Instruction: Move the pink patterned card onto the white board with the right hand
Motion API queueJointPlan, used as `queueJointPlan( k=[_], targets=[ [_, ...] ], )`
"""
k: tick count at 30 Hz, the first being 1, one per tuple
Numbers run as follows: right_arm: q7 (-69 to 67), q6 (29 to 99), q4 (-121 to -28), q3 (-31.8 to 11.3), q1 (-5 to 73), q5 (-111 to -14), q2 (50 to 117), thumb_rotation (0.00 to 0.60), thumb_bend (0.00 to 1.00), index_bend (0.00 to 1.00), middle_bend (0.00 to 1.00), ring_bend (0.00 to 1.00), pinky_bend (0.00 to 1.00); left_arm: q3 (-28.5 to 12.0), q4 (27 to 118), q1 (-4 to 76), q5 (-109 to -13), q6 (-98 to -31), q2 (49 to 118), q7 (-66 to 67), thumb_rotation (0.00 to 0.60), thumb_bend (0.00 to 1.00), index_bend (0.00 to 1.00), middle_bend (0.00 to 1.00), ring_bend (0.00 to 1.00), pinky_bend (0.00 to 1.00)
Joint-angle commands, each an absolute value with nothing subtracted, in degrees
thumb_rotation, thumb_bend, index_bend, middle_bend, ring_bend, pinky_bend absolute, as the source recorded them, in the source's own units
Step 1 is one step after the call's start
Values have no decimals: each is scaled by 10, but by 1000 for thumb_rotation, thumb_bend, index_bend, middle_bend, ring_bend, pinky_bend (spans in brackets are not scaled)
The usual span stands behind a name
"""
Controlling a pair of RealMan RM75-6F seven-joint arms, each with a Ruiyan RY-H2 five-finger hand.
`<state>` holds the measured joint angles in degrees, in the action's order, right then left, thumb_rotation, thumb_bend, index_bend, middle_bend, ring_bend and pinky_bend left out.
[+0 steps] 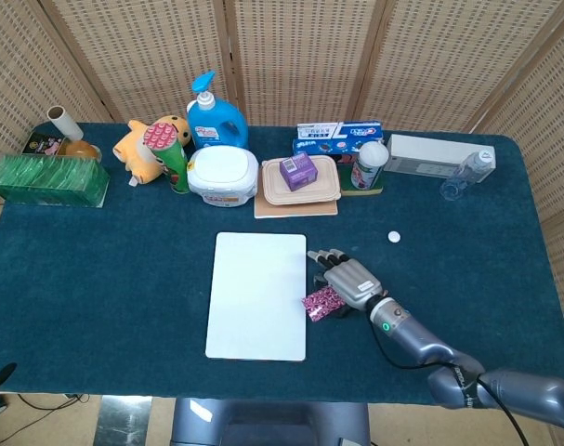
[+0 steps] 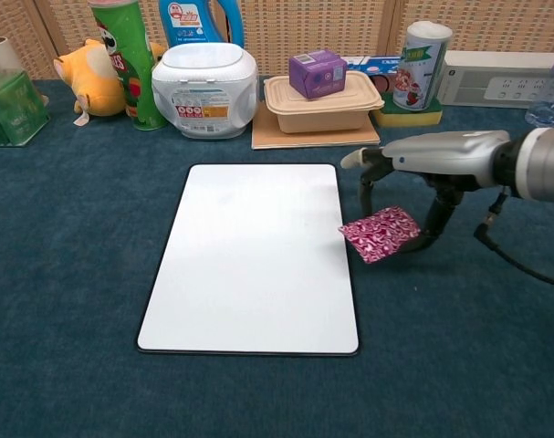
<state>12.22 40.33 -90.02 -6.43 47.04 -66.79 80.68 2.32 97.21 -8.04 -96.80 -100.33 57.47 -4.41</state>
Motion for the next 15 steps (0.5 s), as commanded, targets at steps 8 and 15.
queueJointPlan(
  k=[8, 15],
  targets=[
    [323, 464, -934, -106, 589, -406, 903, 600, 290, 445, 16, 0, 0, 24, 966, -81, -969, -1007, 569, -65, 600, 49, 0, 0, 0, 24],
    [410, 526, -920, -105, 644, -278, 958, 600, 291, 445, 16, 0, 0, 27, 965, -79, -969, -1003, 564, -78, 600, 48, 0, 0, 0, 24]
  ],
)
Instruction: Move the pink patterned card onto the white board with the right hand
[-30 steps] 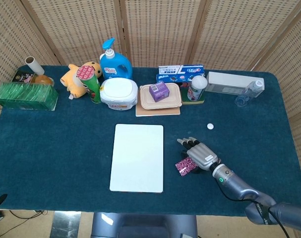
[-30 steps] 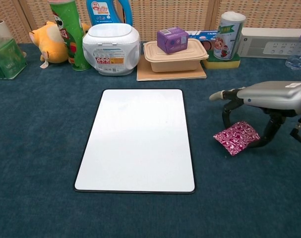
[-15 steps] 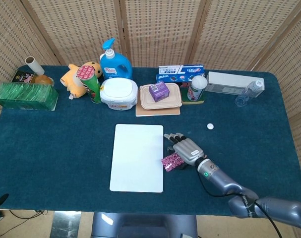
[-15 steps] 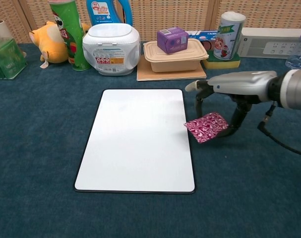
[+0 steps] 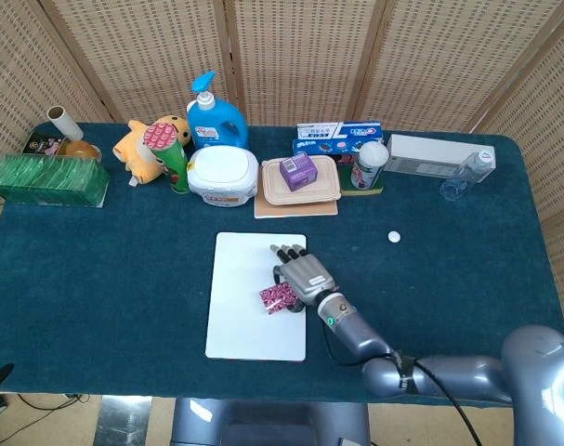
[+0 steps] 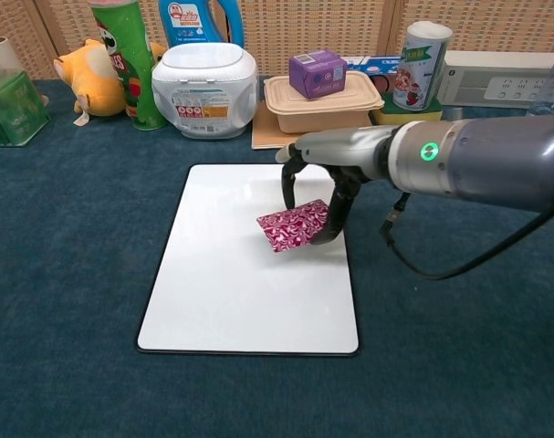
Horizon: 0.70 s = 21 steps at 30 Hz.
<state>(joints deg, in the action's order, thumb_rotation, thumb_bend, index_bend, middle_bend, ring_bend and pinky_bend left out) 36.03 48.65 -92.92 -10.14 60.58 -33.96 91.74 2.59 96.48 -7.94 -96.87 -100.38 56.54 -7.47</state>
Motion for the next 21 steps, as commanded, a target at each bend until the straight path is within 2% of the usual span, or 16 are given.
queueJointPlan(
  k=[1, 7, 9, 11, 14, 16, 21],
  targets=[
    [417, 532, -916, -107, 649, -267, 964, 600, 290, 445, 17, 0, 0, 27, 964, -79, -969, -1003, 563, -79, 600, 49, 0, 0, 0, 24],
    [436, 570, -892, -128, 671, -213, 996, 600, 297, 438, 16, 0, 0, 26, 963, -77, -965, -1001, 560, -87, 600, 48, 0, 0, 0, 24],
    [453, 588, -893, -131, 677, -189, 1001, 600, 262, 377, 9, 0, 0, 26, 963, -77, -964, -1000, 559, -90, 600, 49, 0, 0, 0, 24],
    [465, 600, -897, -136, 681, -162, 1003, 600, 155, 231, 1, 0, 0, 25, 962, -77, -963, -1002, 559, -92, 600, 48, 0, 0, 0, 24],
    [472, 606, -901, -141, 681, -140, 1001, 600, 33, 84, 0, 0, 0, 25, 962, -78, -962, -1002, 559, -93, 600, 49, 0, 0, 0, 24],
    [475, 608, -904, -143, 680, -128, 996, 600, 3, 57, 0, 0, 0, 25, 961, -78, -962, -1002, 559, -93, 600, 48, 0, 0, 0, 24],
    [444, 605, -912, -149, 658, -154, 967, 600, 0, 54, 0, 0, 0, 25, 960, -80, -963, -1006, 559, -94, 600, 49, 0, 0, 0, 24]
  ],
)
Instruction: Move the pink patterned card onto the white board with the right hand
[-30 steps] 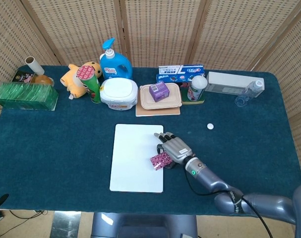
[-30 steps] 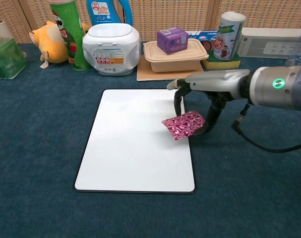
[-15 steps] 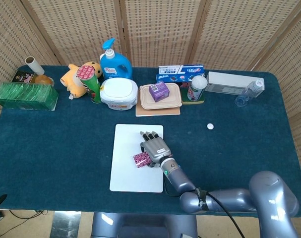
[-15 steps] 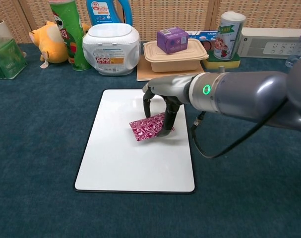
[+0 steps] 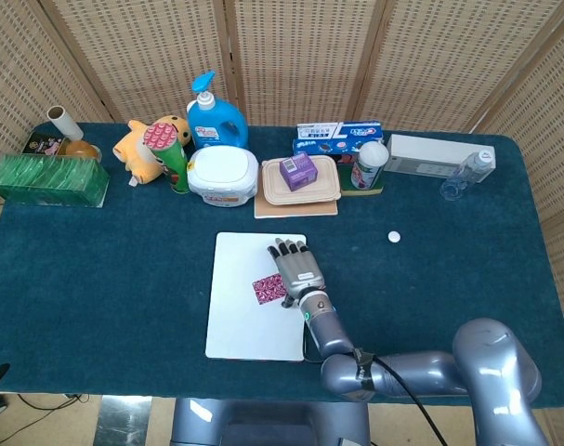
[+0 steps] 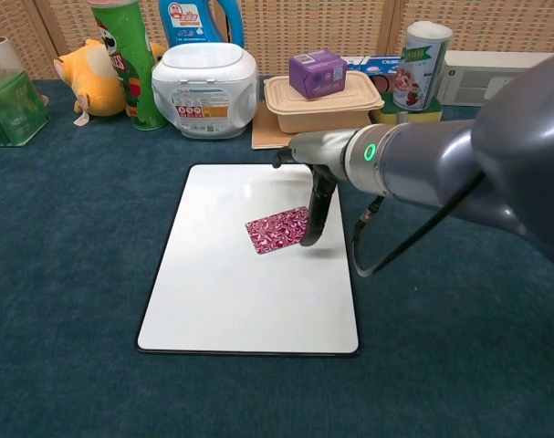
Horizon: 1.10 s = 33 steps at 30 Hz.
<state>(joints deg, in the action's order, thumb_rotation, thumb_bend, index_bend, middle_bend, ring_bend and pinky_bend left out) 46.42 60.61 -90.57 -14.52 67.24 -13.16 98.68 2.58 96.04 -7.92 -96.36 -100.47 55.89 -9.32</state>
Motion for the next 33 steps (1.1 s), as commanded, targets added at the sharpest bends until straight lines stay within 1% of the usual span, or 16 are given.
queueJointPlan(
  k=[1, 4, 8, 11, 14, 20, 24, 28, 33],
  targets=[
    [434, 601, -917, -148, 650, -168, 955, 600, 0, 66, 0, 0, 0, 25, 960, -80, -962, -1006, 559, -94, 600, 49, 0, 0, 0, 24],
    [413, 592, -926, -141, 632, -202, 926, 600, 7, 134, 0, 0, 0, 24, 960, -80, -960, -1005, 560, -94, 600, 48, 0, 0, 0, 24],
    [374, 567, -923, -123, 596, -253, 865, 600, 57, 212, 2, 0, 0, 24, 964, -77, -960, -1001, 560, -87, 600, 48, 0, 0, 0, 24],
    [337, 540, -901, -113, 572, -282, 839, 600, 99, 264, 9, 0, 0, 25, 967, -77, -965, -1002, 562, -81, 600, 48, 0, 0, 0, 24],
    [301, 512, -869, -106, 555, -310, 826, 600, 123, 309, 15, 0, 0, 24, 967, -79, -968, -1007, 565, -75, 600, 48, 0, 0, 0, 25],
    [230, 465, -779, -99, 527, -363, 833, 600, 164, 333, 23, 0, 0, 19, 969, -85, -970, -1022, 579, -46, 600, 48, 0, 0, 0, 24],
    [191, 413, -678, -95, 523, -387, 860, 600, 180, 341, 26, 0, 0, 18, 971, -85, -975, -1023, 587, -23, 600, 48, 0, 0, 0, 24],
    [166, 373, -605, -95, 524, -400, 885, 600, 198, 344, 27, 0, 0, 18, 977, -83, -973, -1017, 589, -12, 600, 48, 0, 0, 0, 24],
    [142, 346, -551, -94, 520, -424, 904, 600, 210, 350, 27, 0, 0, 16, 979, -82, -970, -1015, 591, -6, 600, 48, 0, 0, 0, 24]
  ],
)
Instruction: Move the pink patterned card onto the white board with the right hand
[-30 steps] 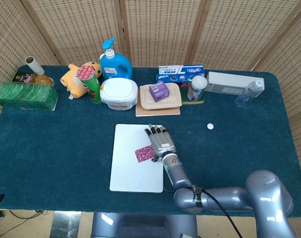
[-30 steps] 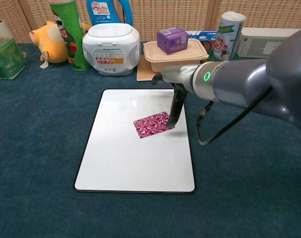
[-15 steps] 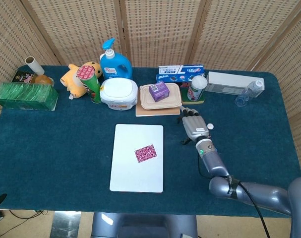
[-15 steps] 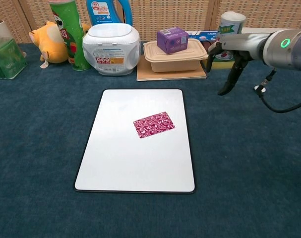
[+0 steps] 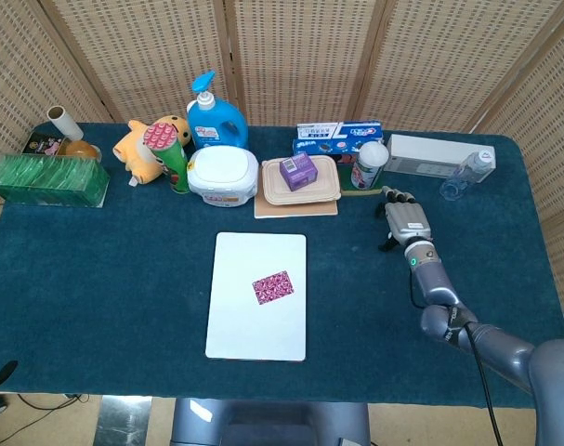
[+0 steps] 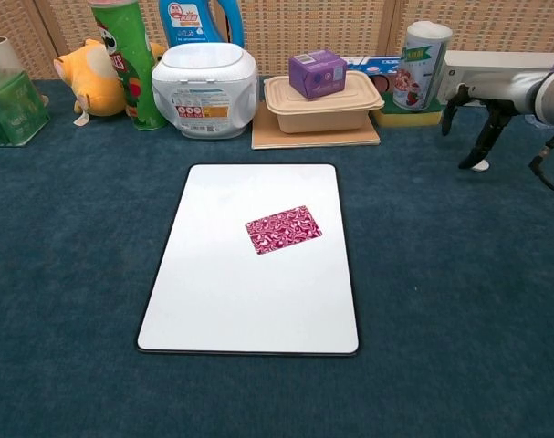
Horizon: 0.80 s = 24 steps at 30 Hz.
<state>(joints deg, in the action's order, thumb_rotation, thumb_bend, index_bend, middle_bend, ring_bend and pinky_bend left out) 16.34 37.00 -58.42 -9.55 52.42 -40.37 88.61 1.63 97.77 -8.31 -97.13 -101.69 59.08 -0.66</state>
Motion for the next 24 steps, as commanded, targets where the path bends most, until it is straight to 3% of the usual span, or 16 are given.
queueJointPlan(
  k=[1, 24],
  targets=[
    [137, 342, -542, -93, 519, -429, 906, 600, 210, 355, 27, 0, 0, 16, 979, -82, -969, -1013, 591, -5, 600, 48, 0, 0, 0, 24],
    [40, 295, -463, -112, 499, -523, 922, 600, 246, 440, 37, 0, 10, 12, 989, -80, -958, -1004, 595, 15, 600, 48, 0, 0, 0, 24]
  ],
)
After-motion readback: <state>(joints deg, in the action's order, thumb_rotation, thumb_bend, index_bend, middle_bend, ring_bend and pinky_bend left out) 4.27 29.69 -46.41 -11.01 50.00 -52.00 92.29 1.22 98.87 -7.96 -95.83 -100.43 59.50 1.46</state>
